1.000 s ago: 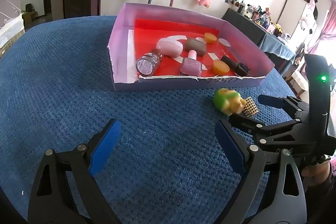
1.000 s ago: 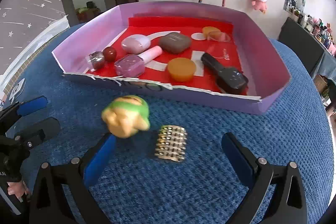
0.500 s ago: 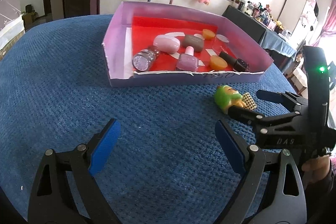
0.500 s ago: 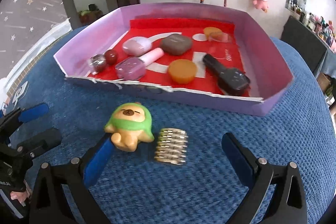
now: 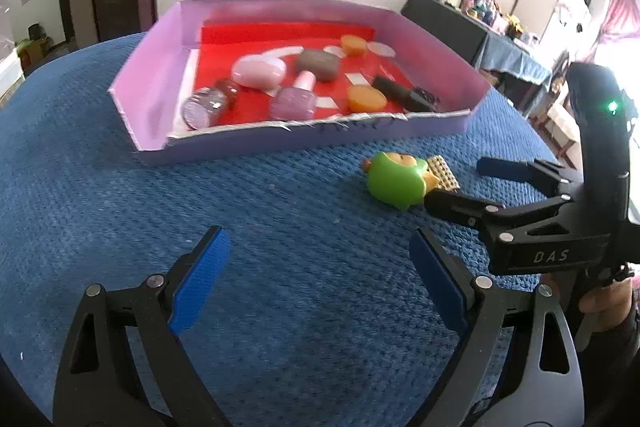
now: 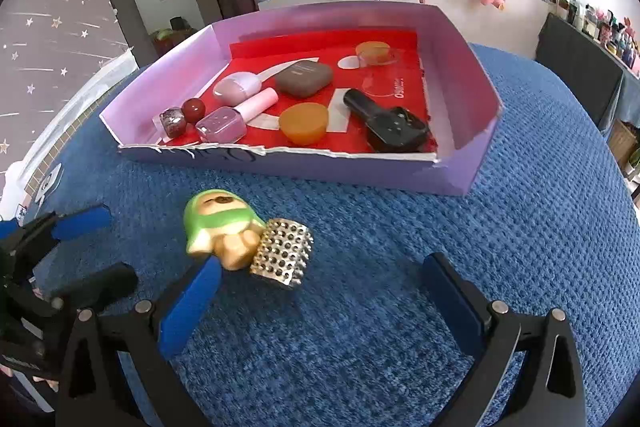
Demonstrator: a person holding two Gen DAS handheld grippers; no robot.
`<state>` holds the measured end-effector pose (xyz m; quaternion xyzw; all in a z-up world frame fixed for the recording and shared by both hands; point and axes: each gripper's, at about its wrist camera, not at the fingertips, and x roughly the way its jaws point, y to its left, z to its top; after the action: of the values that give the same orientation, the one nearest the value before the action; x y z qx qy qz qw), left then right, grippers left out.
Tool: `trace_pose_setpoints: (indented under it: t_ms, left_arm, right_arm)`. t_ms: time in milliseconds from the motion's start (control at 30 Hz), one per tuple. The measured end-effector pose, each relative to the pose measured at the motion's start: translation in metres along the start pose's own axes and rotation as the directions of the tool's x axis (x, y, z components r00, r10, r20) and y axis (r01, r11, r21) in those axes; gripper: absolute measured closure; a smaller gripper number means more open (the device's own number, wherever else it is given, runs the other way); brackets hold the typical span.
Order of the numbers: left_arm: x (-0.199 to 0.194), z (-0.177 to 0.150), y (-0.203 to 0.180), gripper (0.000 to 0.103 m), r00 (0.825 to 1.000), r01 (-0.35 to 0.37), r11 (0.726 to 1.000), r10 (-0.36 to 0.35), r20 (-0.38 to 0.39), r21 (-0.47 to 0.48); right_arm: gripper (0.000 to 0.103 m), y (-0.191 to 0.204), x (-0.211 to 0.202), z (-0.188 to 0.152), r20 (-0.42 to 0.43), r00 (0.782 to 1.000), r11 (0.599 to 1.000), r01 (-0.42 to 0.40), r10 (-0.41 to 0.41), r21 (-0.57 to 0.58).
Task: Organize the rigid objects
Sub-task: 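Move both open tools toward the green figurine and gold mesh roller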
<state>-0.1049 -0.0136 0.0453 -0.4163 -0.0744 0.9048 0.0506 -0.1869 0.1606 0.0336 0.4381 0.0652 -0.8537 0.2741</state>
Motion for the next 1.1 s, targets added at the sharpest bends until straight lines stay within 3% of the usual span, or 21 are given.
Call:
trace_pose_setpoints:
  t_ms: [500,833,1100]
  left_arm:
    - [0.003,0.012,-0.013,0.011,1.000,0.003,1.000,-0.003,0.004,0.025]
    - [0.002,0.014,-0.010,0.011,1.000,-0.006,1.000,0.007,-0.004,0.020]
    - [0.012,0.029,-0.030,0.011,0.999,0.032,0.998,-0.031,-0.018,0.050]
  right_arm:
    - [0.000,-0.018,-0.003,0.002,0.004,1.000,0.999,-0.018,0.018,0.035]
    - [0.000,-0.012,0.005,0.007,-0.003,0.998,0.998,0.067,-0.067,-0.011]
    - [0.000,-0.041,-0.015,0.001,0.026,0.995,0.995,0.098,-0.098,0.015]
